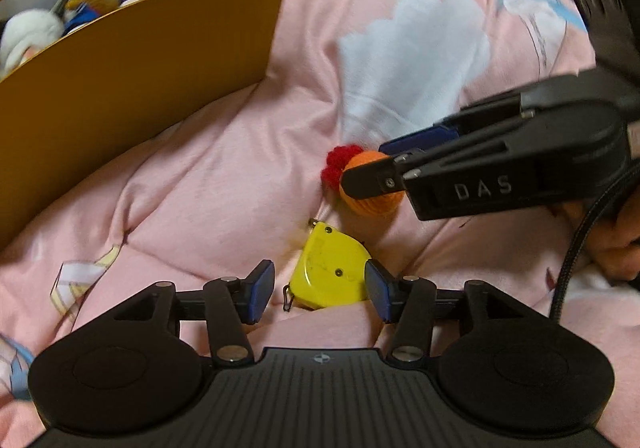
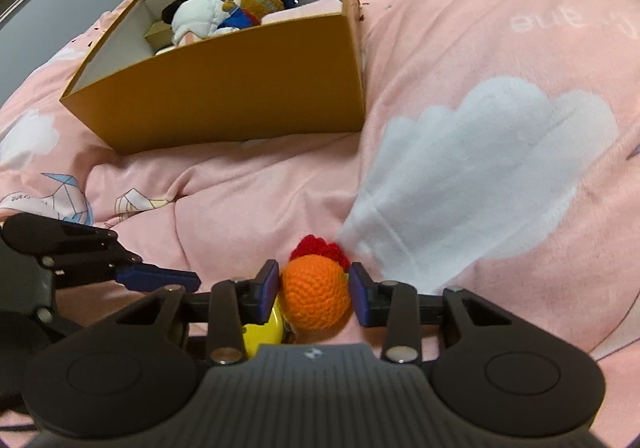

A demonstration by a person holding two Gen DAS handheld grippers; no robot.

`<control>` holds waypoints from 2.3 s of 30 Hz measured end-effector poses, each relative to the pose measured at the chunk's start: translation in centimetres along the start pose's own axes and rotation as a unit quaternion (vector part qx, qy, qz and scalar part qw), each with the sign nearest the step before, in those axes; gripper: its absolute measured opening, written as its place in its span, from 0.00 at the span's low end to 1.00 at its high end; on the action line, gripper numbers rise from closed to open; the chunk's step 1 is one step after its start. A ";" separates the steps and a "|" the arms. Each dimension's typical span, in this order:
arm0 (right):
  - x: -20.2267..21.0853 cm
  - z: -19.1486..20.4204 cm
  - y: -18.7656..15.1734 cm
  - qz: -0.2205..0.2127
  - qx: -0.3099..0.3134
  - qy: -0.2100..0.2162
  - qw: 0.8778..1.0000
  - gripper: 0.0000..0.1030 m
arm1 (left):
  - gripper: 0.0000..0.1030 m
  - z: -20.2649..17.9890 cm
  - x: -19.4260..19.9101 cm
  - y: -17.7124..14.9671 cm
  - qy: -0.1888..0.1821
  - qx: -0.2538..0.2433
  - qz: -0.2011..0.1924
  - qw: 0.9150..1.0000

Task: Organize objects
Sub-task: 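Grasp the yellow tape measure with the left tool while the right tool grasps the orange crocheted ball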

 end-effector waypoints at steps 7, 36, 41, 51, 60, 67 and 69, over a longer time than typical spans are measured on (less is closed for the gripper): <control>-0.7 -0.5 0.1 0.014 -0.012 0.003 1.000 0.39 | 0.66 0.0 -2.2 0.1 0.001 -0.008 0.025 1.000; -1.6 -1.4 0.2 0.028 -0.040 0.025 0.998 0.44 | 0.36 1.0 -1.8 -2.4 -0.021 0.014 -0.004 1.000; -1.5 -2.0 0.2 0.025 -0.063 0.044 0.997 0.44 | 0.55 0.2 -1.8 -2.9 -0.002 -0.010 -0.008 1.000; -1.5 -2.1 0.2 0.024 -0.063 0.046 0.997 0.44 | 0.66 -0.5 -3.7 -3.4 0.023 -0.028 0.014 0.999; -1.7 -2.1 0.1 0.024 -0.067 0.048 0.996 0.43 | 0.72 -2.2 -4.7 -4.5 0.083 -0.076 0.017 0.994; -1.8 -2.1 0.1 0.024 -0.067 0.050 0.996 0.44 | 0.64 -2.5 -4.1 -5.7 0.106 -0.084 0.003 0.991; -1.8 -2.1 0.1 0.023 -0.065 0.050 0.996 0.44 | 0.61 -2.7 -3.8 -6.1 0.115 -0.086 -0.004 0.990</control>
Point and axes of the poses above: each gripper's, at about its wrist camera, not at the fingertips, and x roughly against the way its jaws point, z to its left, y to its top, the point moved 7 cm from there along -x, roughly the way its jaws point, and after that the axes turned 14 degrees about z, right-handed, at the moved point
